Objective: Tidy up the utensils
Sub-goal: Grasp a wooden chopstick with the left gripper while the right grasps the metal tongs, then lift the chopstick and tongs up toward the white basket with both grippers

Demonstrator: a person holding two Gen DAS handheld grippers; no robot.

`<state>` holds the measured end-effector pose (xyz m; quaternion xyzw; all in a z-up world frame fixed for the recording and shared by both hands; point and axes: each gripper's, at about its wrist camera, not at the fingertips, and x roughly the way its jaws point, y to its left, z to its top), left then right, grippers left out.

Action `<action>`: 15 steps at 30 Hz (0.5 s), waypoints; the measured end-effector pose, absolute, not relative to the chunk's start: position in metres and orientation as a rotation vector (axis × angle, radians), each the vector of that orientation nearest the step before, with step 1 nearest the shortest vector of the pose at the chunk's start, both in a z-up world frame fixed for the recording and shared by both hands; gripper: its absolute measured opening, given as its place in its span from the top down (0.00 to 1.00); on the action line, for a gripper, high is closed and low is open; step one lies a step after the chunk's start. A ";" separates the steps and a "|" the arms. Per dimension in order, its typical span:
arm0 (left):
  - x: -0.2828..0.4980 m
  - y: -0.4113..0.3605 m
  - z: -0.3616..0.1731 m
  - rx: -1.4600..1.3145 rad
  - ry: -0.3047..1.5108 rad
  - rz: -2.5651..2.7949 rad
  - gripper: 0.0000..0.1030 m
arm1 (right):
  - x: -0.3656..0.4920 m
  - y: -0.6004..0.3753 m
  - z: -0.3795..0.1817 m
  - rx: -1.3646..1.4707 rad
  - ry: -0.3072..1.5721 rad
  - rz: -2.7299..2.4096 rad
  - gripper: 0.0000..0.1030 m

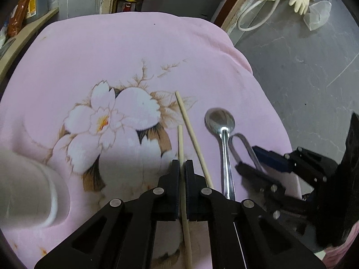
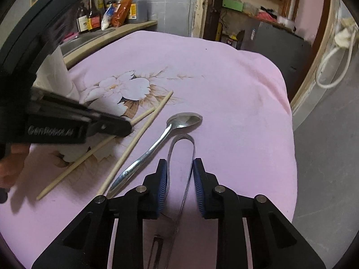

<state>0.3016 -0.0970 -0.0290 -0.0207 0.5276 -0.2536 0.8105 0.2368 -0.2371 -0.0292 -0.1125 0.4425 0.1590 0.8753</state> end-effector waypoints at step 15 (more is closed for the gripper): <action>0.218 -0.062 0.018 -0.111 0.629 -0.561 0.98 | 0.174 -0.257 0.009 -0.060 0.517 0.337 0.80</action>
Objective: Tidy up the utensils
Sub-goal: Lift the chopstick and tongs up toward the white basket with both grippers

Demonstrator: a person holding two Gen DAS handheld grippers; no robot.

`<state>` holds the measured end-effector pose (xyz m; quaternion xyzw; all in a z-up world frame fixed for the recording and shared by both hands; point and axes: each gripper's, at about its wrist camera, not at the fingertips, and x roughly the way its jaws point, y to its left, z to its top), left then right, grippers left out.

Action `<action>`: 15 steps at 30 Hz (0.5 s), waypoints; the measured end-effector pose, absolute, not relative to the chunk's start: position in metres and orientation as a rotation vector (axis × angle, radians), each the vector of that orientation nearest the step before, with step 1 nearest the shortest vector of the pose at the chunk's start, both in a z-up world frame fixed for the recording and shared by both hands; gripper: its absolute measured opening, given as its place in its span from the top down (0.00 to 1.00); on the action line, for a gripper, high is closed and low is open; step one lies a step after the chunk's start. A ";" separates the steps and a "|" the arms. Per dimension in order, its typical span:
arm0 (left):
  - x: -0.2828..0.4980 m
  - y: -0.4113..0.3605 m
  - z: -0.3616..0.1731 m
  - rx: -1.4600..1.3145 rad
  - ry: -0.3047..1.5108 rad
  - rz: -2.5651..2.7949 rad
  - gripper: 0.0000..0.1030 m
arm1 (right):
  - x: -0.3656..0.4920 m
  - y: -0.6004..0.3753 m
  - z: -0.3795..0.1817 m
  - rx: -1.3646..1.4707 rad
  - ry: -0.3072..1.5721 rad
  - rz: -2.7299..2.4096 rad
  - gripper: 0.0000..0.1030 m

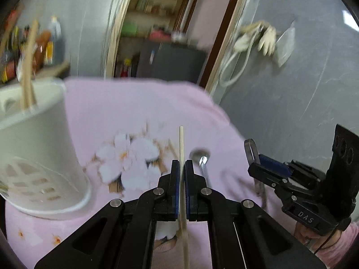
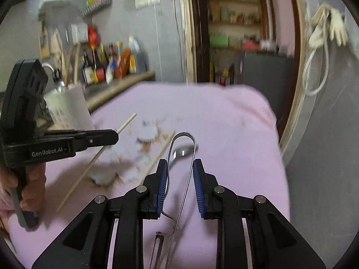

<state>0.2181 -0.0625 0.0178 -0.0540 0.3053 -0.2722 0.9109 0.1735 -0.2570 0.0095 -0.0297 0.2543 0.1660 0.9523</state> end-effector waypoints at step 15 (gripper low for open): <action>0.182 -0.041 0.056 -0.165 0.244 -0.463 0.98 | 0.142 -0.235 0.046 -0.111 0.121 0.295 0.80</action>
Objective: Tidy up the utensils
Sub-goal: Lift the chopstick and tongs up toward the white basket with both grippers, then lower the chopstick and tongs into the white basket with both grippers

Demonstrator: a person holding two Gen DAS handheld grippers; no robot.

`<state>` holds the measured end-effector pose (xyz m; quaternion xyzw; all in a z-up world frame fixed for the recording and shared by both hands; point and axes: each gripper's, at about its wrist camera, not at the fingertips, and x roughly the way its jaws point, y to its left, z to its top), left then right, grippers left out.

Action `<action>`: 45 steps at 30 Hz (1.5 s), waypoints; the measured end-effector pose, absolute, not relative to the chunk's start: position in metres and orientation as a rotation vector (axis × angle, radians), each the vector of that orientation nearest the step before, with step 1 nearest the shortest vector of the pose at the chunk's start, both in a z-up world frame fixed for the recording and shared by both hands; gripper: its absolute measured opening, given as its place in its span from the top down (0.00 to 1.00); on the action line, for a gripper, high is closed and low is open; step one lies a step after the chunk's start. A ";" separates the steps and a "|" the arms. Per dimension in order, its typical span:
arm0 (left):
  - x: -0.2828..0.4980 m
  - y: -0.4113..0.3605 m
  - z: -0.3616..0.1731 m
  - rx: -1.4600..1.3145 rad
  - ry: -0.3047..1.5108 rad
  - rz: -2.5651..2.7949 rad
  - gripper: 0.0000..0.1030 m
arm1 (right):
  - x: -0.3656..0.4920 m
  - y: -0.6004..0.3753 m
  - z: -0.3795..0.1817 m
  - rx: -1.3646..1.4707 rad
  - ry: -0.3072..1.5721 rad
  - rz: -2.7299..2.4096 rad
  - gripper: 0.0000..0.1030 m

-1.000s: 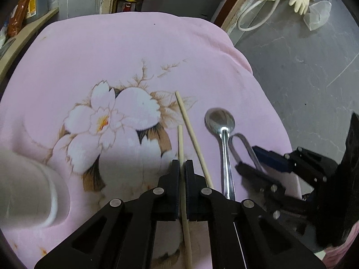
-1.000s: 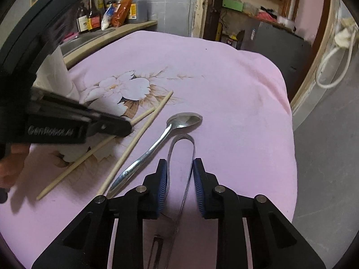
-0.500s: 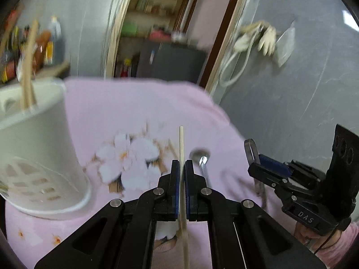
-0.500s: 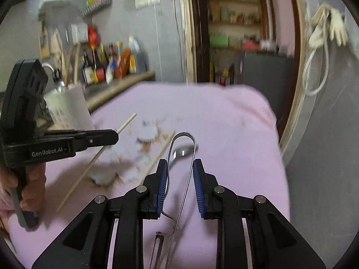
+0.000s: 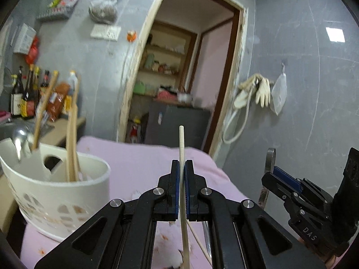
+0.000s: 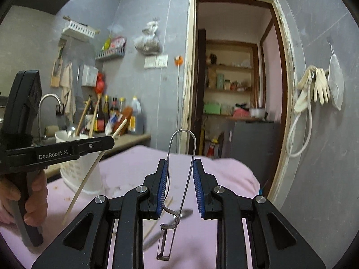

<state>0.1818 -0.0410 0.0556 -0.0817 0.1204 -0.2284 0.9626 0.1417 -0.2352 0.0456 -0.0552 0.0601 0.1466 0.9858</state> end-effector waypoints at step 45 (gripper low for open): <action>0.228 0.165 0.090 -0.375 -0.161 0.143 0.98 | 0.224 -0.082 0.086 0.078 -0.051 0.493 0.80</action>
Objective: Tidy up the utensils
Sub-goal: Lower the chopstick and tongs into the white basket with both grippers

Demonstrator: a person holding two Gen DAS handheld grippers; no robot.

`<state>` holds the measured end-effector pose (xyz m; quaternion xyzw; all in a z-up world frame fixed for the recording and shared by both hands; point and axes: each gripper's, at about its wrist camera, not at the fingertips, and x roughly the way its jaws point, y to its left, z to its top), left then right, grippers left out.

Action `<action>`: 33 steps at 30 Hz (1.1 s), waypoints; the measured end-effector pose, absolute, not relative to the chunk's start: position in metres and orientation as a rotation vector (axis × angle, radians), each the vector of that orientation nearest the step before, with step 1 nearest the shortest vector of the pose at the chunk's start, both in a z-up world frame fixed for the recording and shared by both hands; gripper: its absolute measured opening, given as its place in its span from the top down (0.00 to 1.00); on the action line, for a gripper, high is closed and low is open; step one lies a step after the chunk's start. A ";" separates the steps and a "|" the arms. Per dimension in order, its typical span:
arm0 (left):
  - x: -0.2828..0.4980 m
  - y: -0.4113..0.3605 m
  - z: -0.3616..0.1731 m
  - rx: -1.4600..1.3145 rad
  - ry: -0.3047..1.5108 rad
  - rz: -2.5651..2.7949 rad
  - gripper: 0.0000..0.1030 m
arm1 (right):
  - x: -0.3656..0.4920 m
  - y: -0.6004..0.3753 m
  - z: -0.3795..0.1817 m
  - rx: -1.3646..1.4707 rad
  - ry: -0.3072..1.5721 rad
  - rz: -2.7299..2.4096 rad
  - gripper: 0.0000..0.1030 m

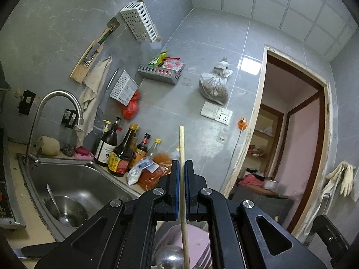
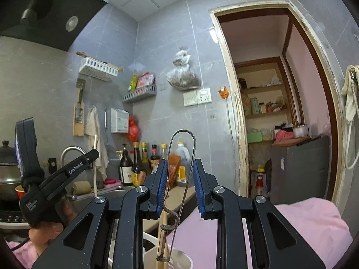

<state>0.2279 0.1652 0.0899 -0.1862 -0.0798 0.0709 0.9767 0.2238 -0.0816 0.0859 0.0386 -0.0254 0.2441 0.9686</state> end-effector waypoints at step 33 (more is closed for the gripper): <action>0.221 0.131 0.032 -0.238 -0.048 0.139 0.98 | 0.221 -0.073 0.044 0.030 0.044 0.515 0.79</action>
